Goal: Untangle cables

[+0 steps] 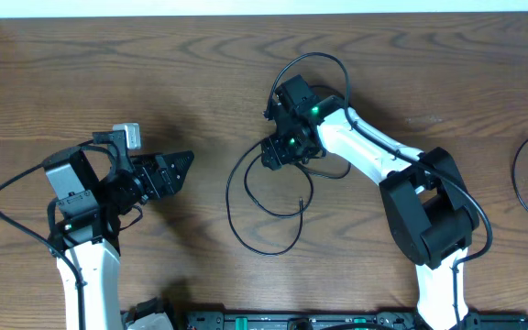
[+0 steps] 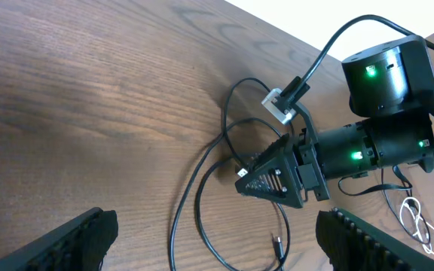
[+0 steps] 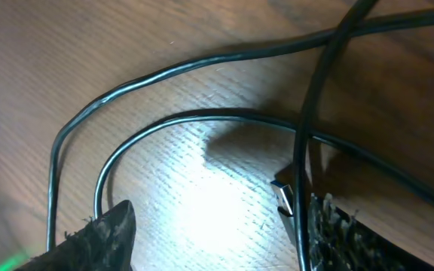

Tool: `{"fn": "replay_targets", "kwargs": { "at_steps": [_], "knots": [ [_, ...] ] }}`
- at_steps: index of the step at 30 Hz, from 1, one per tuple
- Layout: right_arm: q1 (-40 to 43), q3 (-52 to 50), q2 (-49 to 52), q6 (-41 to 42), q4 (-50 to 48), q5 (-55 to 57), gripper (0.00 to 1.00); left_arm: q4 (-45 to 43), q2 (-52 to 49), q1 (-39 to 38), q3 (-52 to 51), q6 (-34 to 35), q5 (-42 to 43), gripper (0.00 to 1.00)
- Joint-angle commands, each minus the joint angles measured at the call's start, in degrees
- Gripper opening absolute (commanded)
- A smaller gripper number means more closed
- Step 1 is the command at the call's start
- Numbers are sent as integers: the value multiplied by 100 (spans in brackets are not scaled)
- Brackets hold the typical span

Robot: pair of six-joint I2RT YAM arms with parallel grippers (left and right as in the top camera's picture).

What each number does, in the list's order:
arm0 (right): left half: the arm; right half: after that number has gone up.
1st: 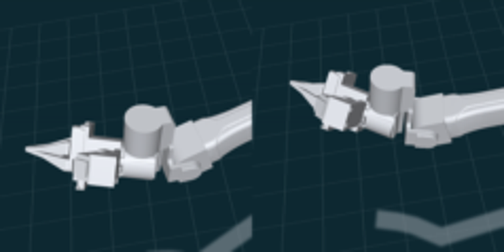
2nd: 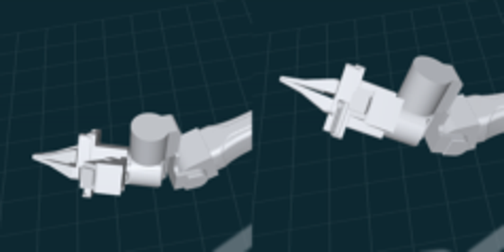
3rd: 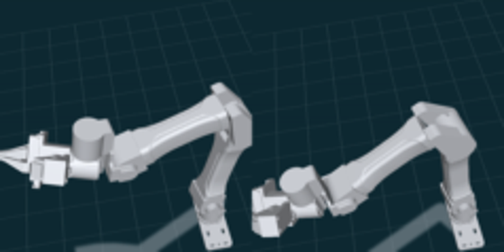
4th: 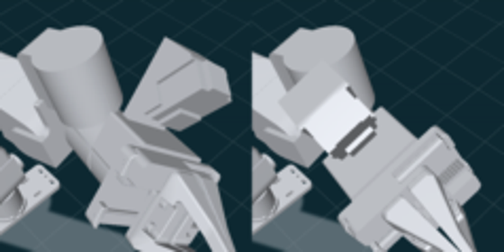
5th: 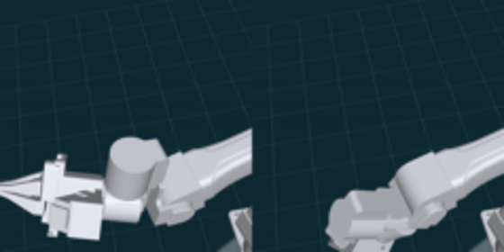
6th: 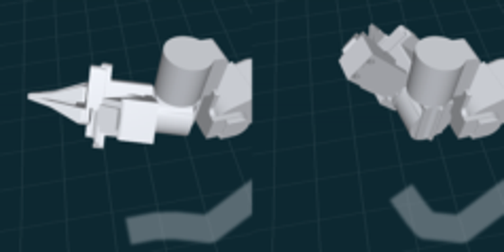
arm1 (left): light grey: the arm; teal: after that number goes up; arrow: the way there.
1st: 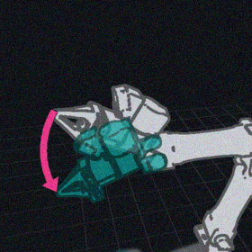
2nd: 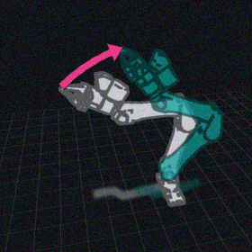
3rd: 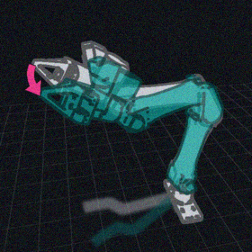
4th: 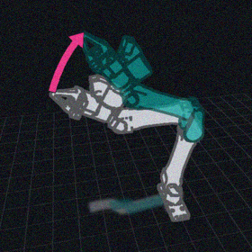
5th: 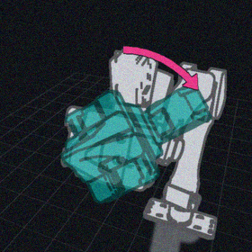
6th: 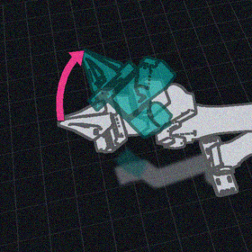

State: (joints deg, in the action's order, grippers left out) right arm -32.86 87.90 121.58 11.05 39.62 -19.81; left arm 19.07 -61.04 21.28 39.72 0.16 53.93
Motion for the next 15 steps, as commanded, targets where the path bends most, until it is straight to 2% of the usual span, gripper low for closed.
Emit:
{"fn": "replay_targets", "kwargs": {
  "at_steps": [1,13,15],
  "knots": [
    [-13,-70,83,-199,31,-138,69,11,7,31,-20,-50,116,90],
    [-116,-70,540,-258,-90,-210,69,13,7,31,-20,-35,116,89],
    [-162,-70,540,-391,-232,-485,69,11,7,31,-20,-35,114,89]
  ]
}}
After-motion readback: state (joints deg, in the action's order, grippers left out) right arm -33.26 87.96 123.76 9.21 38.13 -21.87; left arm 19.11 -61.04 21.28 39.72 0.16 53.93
